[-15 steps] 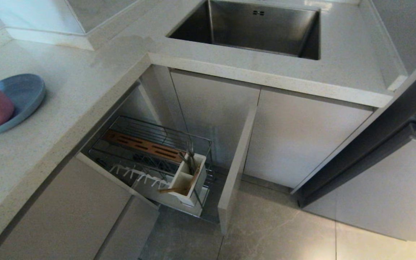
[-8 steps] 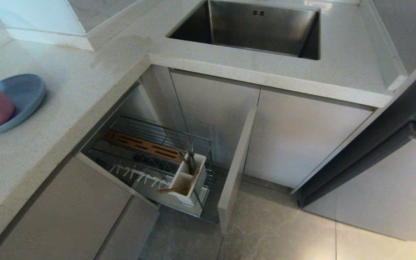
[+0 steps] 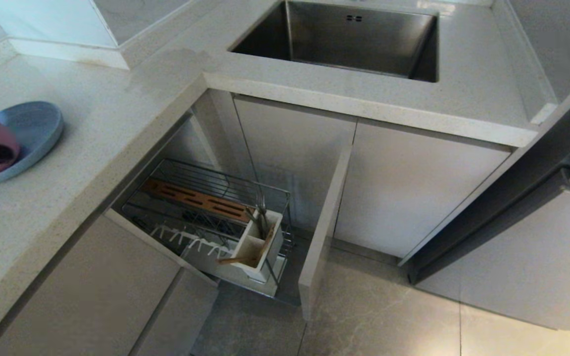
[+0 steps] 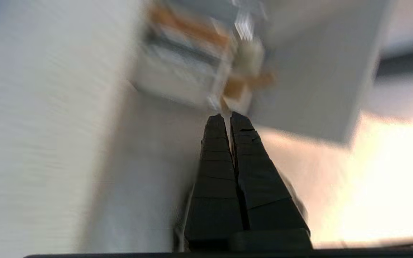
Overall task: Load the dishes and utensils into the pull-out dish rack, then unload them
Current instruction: Take the spoon out of the cupboard
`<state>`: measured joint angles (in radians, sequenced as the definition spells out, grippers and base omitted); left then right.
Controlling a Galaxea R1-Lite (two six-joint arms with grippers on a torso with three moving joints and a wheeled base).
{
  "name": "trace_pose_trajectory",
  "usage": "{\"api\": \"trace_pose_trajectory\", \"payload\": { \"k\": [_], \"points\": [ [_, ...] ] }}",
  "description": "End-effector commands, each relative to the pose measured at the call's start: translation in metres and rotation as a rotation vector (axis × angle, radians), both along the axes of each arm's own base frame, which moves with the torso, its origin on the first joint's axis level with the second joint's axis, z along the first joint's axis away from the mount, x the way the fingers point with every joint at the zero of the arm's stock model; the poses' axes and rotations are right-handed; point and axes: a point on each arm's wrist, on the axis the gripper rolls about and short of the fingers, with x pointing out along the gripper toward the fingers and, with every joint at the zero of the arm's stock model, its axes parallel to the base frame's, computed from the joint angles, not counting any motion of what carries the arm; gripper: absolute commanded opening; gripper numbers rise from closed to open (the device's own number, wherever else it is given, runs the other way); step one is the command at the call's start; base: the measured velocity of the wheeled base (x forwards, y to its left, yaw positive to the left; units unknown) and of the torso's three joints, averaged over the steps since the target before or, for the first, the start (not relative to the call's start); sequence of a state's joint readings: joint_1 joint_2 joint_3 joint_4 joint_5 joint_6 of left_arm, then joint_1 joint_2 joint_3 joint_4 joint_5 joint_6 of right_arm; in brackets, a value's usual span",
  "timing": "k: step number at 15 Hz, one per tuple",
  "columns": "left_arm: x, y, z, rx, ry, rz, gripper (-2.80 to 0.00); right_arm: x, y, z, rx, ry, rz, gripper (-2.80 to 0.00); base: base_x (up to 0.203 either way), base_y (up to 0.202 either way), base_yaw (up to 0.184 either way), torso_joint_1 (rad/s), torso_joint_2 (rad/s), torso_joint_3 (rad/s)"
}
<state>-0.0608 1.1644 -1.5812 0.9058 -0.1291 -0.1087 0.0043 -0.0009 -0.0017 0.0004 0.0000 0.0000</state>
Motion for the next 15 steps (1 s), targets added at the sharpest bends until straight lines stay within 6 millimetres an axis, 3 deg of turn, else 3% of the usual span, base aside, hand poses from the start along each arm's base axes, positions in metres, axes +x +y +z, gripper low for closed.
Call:
{"api": "trace_pose_trajectory", "payload": {
  "k": [1,6,12,13,15],
  "points": [
    [0.014,-0.006,-0.019,-0.012,0.108,-0.045,-2.8,0.0,0.0,0.0,0.0,0.001,0.0,-2.8,0.0,0.0,0.0,0.0,0.0,0.0],
    [0.05,-0.017,-0.052,-0.123,0.341,-0.174,-2.8,0.0,0.0,0.0,0.0,0.001,0.0,-2.8,0.0,0.0,0.0,0.0,0.0,0.0],
    [0.116,-0.026,-0.088,-0.125,0.538,-0.172,-2.8,0.0,0.0,0.0,0.0,0.001,0.0,-2.8,0.0,0.0,0.0,0.0,0.0,0.0],
    [0.128,-0.029,-0.092,-0.122,0.558,-0.177,0.0,0.0,0.0,0.0,0.0,0.001,0.0,-2.8,0.0,0.0,0.0,0.0,0.0,0.0],
    [0.15,-0.037,-0.1,-0.117,0.583,-0.191,0.0,0.0,0.0,0.0,0.0,0.001,0.0,-2.8,0.0,0.0,0.0,0.0,0.0,0.0]
  ]
}}
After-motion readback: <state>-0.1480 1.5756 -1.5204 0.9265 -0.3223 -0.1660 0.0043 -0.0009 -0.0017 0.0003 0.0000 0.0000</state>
